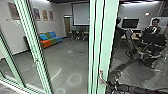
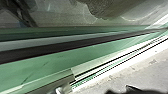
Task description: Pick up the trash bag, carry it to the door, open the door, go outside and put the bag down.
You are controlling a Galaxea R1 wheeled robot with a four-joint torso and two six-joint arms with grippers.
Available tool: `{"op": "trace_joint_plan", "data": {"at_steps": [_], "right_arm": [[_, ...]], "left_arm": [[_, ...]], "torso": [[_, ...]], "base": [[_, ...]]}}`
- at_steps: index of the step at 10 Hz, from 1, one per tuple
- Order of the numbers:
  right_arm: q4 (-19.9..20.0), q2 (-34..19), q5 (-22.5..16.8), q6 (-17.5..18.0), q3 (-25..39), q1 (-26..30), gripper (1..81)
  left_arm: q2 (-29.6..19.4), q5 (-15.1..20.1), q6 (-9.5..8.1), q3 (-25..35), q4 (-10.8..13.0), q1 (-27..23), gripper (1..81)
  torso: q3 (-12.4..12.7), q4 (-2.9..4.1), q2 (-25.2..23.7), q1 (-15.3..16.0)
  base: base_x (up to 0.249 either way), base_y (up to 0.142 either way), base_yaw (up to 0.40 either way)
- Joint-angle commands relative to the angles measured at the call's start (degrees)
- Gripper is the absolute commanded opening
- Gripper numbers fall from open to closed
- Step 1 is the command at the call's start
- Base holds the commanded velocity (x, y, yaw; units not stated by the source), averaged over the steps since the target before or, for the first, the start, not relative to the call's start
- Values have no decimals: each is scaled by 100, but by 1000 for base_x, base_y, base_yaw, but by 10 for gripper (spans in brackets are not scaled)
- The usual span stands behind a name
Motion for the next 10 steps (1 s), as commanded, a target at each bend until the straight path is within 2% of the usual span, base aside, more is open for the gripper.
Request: {"op": "trace_joint_plan", "data": {"at_steps": [1, 10], "right_arm": [[98, 141, -860, 263, -110, 398, 811], [257, -26, -790, 271, -242, 468, 811]], "left_arm": [[-87, 346, 6, 47, -54, -297, 10], [-105, 346, 6, 47, -54, -297, 10]], "torso": [[0, 0, 0, 3], [9, -11, -15, 3]], "base": [[81, 0, 0], [76, 0, 0]]}}
